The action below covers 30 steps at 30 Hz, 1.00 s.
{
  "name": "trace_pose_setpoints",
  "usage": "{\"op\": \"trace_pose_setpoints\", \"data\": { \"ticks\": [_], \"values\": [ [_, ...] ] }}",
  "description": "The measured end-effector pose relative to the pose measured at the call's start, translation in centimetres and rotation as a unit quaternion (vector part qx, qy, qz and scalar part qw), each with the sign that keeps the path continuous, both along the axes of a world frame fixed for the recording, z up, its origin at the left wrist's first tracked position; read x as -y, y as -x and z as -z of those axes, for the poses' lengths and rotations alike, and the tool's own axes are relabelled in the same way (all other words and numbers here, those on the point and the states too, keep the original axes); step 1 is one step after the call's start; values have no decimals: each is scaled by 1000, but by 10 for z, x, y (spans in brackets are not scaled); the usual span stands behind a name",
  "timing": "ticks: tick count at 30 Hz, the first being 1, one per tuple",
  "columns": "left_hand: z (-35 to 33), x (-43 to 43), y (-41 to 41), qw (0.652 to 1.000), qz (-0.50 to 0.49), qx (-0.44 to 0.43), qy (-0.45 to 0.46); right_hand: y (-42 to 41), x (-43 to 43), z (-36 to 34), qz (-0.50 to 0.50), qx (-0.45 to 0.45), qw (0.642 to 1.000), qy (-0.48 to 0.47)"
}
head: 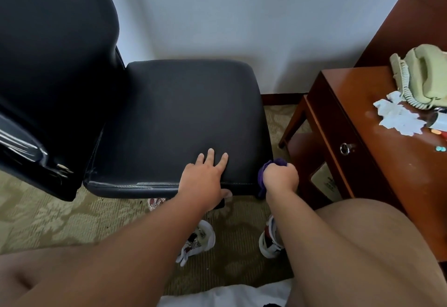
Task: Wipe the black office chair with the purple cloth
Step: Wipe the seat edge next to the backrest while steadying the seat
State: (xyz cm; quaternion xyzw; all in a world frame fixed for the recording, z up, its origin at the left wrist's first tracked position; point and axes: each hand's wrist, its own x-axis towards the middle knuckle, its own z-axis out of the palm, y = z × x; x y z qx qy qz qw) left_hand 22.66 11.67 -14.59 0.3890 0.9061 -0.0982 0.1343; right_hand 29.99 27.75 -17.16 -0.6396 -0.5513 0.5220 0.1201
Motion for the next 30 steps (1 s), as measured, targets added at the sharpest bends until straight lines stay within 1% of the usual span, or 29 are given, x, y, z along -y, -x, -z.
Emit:
{"op": "trace_pose_setpoints", "data": {
  "ticks": [1, 2, 4, 5, 8, 9, 10, 13, 14, 15, 17, 18, 20, 22, 24, 26, 28, 30],
  "values": [
    [1, 0, 0, 1000, -2, 0, 1, -1, 4, -1, -41, 31, 997, -53],
    [1, -1, 0, 1000, -4, 1, 4, -2, 11, -2, -100, 66, 984, -128],
    [2, -1, 0, 1000, -5, 2, 8, -3, 30, -5, -216, 83, 932, -280],
    [3, 0, 0, 1000, -5, 0, 6, -2, 39, -8, -262, 78, 905, -327],
    [7, 4, 0, 1000, 2, -10, -5, 3, 62, -10, -391, 71, 820, -411],
    [7, 6, 0, 1000, 4, -9, -9, 5, 64, -9, -414, 64, 804, -422],
    [7, 8, 0, 1000, 5, -7, -13, 6, 63, -9, -426, 54, 798, -422],
    [5, 13, 2, 1000, 8, 4, -19, 10, 51, -8, -431, 31, 802, -413],
    [4, 14, 2, 1000, 7, 9, -19, 14, 45, -9, -414, 37, 816, -402],
    [3, 15, 2, 1000, 6, 13, -18, 18, 38, -9, -384, 50, 840, -381],
    [2, 14, 1, 1000, 4, 16, -18, 25, 20, -12, -308, 85, 896, -308],
    [2, 14, 0, 1000, 4, 16, -18, 27, 10, -12, -277, 102, 917, -267],
    [2, 12, 0, 1000, 2, 15, -17, 28, -10, -11, -235, 124, 944, -194],
    [1, 12, 0, 1000, 1, 13, -10, 27, -20, -9, -216, 116, 958, -150],
    [0, 10, 0, 1000, 1, 13, 0, 26, -19, -7, -213, 94, 962, -144],
    [-1, 8, 0, 1000, 2, 12, 13, 22, -10, -8, -240, 86, 950, -182],
    [-2, 6, 2, 1000, 2, 13, 27, 17, 3, -12, -295, 85, 916, -257],
    [-3, 3, 3, 999, 1, 20, 35, 13, 22, -17, -360, 78, 869, -330]
  ]
}}
